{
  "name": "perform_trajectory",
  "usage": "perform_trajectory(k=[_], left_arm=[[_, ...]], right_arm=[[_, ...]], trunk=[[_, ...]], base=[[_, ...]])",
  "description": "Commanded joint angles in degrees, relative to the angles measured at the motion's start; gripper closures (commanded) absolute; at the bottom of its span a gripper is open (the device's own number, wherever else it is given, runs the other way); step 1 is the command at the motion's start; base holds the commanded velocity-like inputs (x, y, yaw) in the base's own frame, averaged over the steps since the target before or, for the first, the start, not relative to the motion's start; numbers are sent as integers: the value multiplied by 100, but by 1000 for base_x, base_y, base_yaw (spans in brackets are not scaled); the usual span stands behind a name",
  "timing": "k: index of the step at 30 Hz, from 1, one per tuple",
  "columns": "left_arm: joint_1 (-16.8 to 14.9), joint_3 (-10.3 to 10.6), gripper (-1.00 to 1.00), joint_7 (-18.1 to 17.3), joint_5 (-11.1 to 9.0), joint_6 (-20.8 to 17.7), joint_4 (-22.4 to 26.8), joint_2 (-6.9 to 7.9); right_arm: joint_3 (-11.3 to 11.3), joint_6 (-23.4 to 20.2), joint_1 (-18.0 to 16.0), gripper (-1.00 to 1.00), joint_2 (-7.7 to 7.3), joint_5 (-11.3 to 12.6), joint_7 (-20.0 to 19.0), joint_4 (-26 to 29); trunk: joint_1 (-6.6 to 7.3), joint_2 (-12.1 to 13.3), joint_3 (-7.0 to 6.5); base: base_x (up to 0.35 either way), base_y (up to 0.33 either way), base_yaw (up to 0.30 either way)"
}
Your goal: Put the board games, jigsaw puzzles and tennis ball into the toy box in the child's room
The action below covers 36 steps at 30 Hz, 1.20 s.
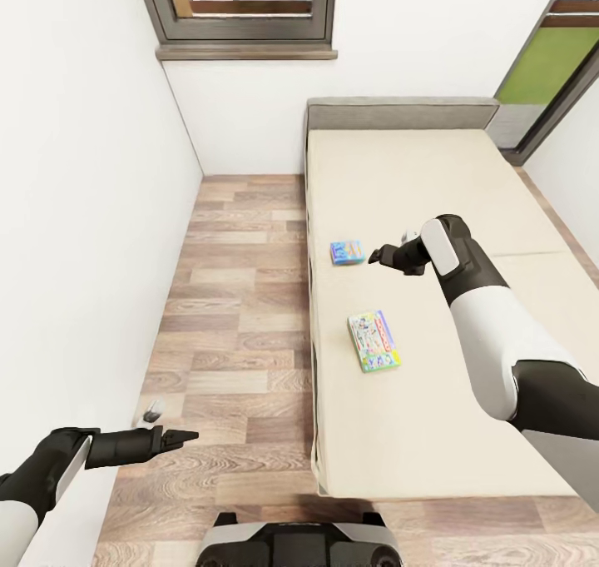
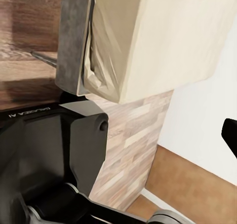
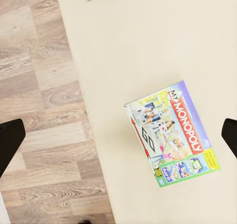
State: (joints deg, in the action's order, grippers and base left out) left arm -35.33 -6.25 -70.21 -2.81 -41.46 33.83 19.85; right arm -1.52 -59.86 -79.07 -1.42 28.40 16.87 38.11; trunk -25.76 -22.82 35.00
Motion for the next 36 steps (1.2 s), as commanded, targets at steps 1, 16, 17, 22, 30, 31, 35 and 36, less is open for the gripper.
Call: perform_trajectory(k=[1, 16, 17, 22, 30, 31, 35, 36], left_arm=[[-3, -1, -100, -10, -18, -55, 1, 1], [-5, 0, -100, -10, -17, -55, 1, 1], [-6, 0, -100, -10, -17, -55, 1, 1], [-7, -4, -100, -10, -18, -55, 1, 1], [-5, -1, -100, -10, -18, -55, 1, 20], [-6, 0, -100, -10, -18, -55, 1, 23], [-3, 0, -100, -10, -18, -55, 1, 29], [-3, 1, -100, -10, -18, -55, 1, 31]], right_arm=[[-6, -14, -4, -100, 1, 61, 54, 3], [-6, -14, -8, -100, 1, 61, 54, 3], [-6, -14, -10, -100, 1, 61, 54, 3], [-6, -14, -22, -100, 1, 61, 54, 3], [-4, -14, -35, -100, 1, 61, 54, 8], [-3, -14, -38, -100, 0, 61, 54, 9], [-1, -14, -43, -100, -9, 61, 54, 9], [0, -14, -47, -100, -14, 61, 54, 8]], trunk=[[-3, -9, 17], [-3, -9, 159], [-3, -9, 168], [-3, -9, 215], [-3, -9, 291], [-3, -9, 300], [-3, -9, 338], [-3, -9, 347]], base=[[0, 0, 0], [0, 0, 0], [0, 0, 0], [0, 0, 0], [0, 0, 0], [0, 0, 0], [0, 0, 0], [0, 0, 0]])
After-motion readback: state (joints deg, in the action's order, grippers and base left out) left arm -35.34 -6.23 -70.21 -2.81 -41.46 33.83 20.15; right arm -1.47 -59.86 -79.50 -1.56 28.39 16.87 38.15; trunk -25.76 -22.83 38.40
